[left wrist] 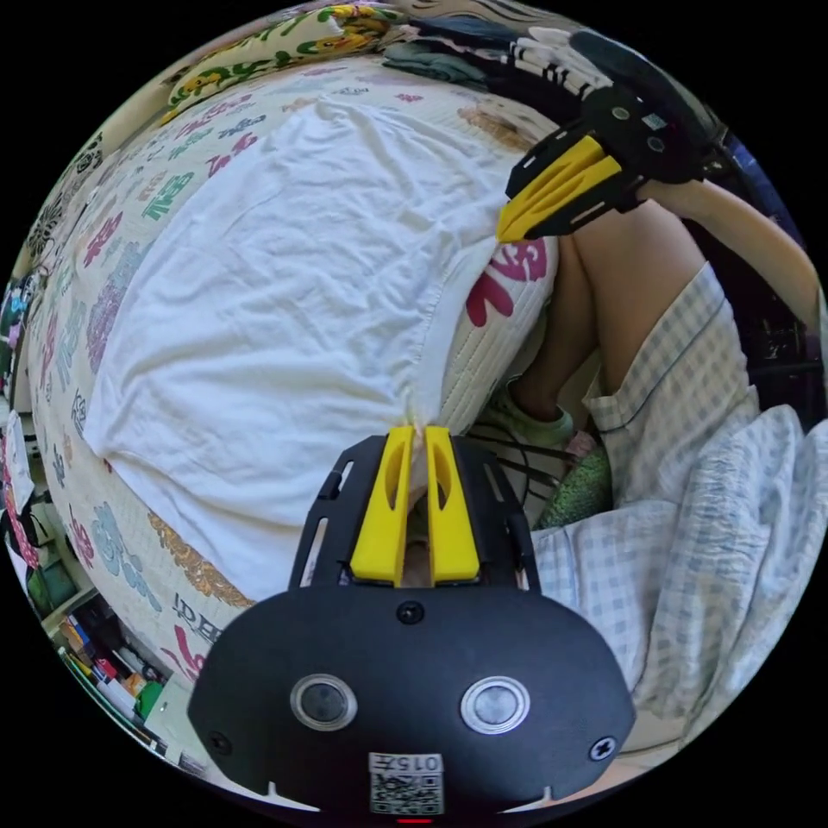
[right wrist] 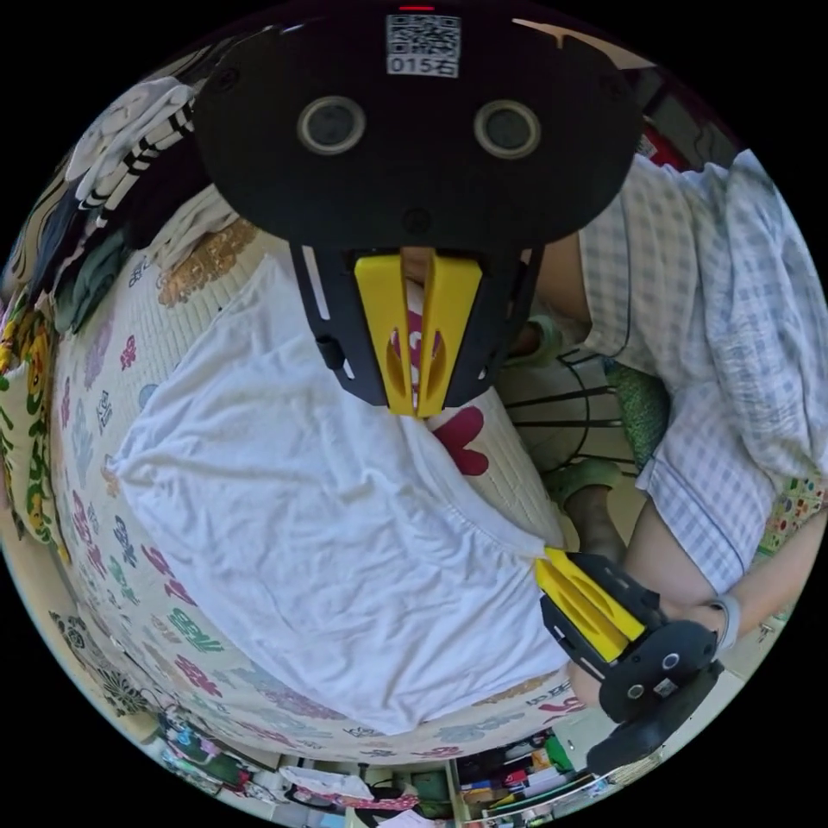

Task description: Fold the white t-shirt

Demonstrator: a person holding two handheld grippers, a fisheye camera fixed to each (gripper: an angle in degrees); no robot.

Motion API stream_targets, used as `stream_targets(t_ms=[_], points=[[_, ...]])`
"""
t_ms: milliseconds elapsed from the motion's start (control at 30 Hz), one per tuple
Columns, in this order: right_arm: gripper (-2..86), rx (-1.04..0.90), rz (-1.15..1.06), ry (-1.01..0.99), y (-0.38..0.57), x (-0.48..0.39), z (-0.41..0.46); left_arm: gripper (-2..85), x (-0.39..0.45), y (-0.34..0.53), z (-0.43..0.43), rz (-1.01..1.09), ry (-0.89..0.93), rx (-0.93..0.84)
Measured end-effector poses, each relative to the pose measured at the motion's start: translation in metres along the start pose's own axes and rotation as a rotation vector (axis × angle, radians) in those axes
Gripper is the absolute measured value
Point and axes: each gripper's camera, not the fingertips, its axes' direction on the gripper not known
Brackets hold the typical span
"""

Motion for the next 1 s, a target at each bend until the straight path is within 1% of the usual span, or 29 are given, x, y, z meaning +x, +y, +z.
stream_targets(t_ms=[100, 267, 333, 467, 533, 567, 600, 633, 667, 700, 733, 767, 800, 867, 933, 967, 1000], points=[[-0.9, 0.052, -0.012, 0.055, 0.011, 0.001, -0.033, 1.1, 0.005, 0.013, -0.033, 0.002, -0.047, 0.065], [-1.0, 0.145, 0.02, 0.062, 0.018, 0.019, -0.088, 1.1, 0.0, 0.021, -0.09, 0.005, -0.114, 0.19], [-1.0, 0.158, 0.032, 0.066, 0.016, 0.031, -0.106, 1.1, -0.012, 0.015, -0.117, 0.023, -0.149, 0.236], [-1.0, 0.169, 0.039, 0.135, -0.006, 0.085, -0.151, 1.1, -0.056, -0.02, -0.153, 0.062, -0.231, 0.248], [-0.9, 0.172, 0.067, 0.189, -0.031, 0.124, -0.171, 1.1, -0.103, -0.061, -0.181, 0.009, -0.333, 0.303], [-0.7, 0.19, 0.119, 0.219, -0.053, 0.155, -0.186, 1.1, -0.115, -0.071, -0.188, -0.009, -0.387, 0.336], [-0.4, 0.212, 0.199, 0.269, -0.079, 0.188, -0.2, 1.1, -0.136, -0.089, -0.2, -0.086, -0.524, 0.407], [-0.2, 0.23, 0.242, 0.289, -0.09, 0.204, -0.206, 1.1, -0.156, -0.099, -0.207, -0.205, -0.606, 0.472], [0.2, 0.281, 0.336, 0.29, -0.109, 0.232, -0.216, 1.1, -0.164, -0.102, -0.208, -0.268, -0.617, 0.493], [0.7, 0.31, 0.438, 0.255, -0.12, 0.253, -0.221, 1.1, -0.175, -0.104, -0.208, -0.364, -0.61, 0.511], [1.8, 0.327, 0.471, 0.23, -0.123, 0.26, -0.222, 1.1, -0.177, -0.098, -0.205, -0.393, -0.562, 0.553], [3.9, 0.377, 0.476, 0.163, -0.122, 0.266, -0.223, 1.1, -0.174, -0.093, -0.202, -0.384, -0.527, 0.577], [4.6, 0.424, 0.427, 0.088, -0.115, 0.265, -0.22, 1.2, -0.167, -0.081, -0.193, -0.354, -0.459, 0.587], [5.4, 0.436, 0.352, -0.002, -0.092, 0.258, -0.207, 1.7, -0.15, -0.057, -0.168, -0.308, -0.391, 0.505], [6.3, 0.36, 0.304, -0.036, -0.059, 0.248, -0.184, 2.8, -0.123, -0.017, -0.126, -0.294, -0.31, 0.321], [6.9, 0.286, 0.315, -0.038, -0.031, 0.243, -0.165, 3.2, -0.116, -0.005, -0.115, -0.299, -0.28, 0.274], [7.4, 0.218, 0.359, -0.05, 0.001, 0.239, -0.146, 4.0, -0.102, 0.017, -0.097, -0.317, -0.207, 0.18]])
